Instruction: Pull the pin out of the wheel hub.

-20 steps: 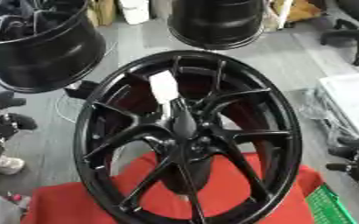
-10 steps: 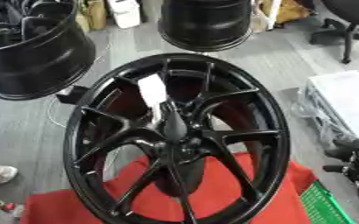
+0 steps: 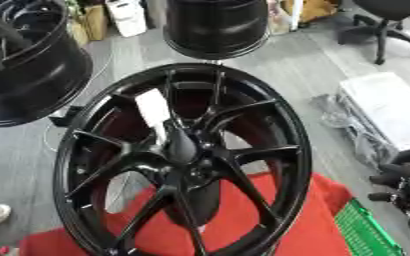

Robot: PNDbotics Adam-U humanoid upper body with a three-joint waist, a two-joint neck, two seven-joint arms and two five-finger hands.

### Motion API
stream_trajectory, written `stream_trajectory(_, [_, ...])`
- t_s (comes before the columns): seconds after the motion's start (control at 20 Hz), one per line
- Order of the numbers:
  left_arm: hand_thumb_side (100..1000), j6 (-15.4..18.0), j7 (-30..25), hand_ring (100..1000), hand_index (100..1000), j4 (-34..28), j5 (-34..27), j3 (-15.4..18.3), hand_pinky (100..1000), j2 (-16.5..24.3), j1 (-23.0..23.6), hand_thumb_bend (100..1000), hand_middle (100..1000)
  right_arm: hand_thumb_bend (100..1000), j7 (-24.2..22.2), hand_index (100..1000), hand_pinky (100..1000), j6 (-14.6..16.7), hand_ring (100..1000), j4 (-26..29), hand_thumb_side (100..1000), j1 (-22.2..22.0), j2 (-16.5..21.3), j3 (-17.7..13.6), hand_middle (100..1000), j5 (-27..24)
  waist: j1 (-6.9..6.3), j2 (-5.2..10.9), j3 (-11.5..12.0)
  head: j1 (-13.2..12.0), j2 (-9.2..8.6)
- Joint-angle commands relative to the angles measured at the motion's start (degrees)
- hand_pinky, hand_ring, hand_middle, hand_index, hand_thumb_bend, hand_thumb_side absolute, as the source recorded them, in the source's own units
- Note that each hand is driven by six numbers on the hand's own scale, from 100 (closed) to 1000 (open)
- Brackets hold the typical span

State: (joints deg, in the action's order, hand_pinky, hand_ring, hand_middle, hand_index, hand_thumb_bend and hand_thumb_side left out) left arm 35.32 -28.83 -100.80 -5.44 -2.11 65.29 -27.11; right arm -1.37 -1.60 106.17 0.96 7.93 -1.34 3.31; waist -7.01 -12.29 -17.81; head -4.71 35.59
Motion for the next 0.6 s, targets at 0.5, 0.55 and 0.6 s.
stream_trajectory(0.5, [423,16.6,-23.1,510,875,5.2,13.5,-12.9,643,-9.6,-14.9,705,776,100,-1.0,746,614,0.2,763,1.0,938,0.5,1.5,1.0,569,0.2,-0.39,1.28,-1.8,-1.9,-1.14])
stream_trajectory(0.55, [418,16.6,-23.1,507,875,6.4,15.6,-13.3,642,-10.7,-15.7,709,777,100,-1.1,746,614,0.2,763,0.9,938,0.5,1.5,1.0,569,0.2,-0.49,1.27,-2.1,-2.0,-1.19])
stream_trajectory(0.6, [407,16.6,-23.1,503,875,7.6,17.6,-13.7,641,-11.7,-16.4,708,777,100,-1.1,746,614,0.2,763,1.0,938,0.6,1.6,1.1,569,0.2,-0.57,1.27,-2.3,-2.0,-1.23])
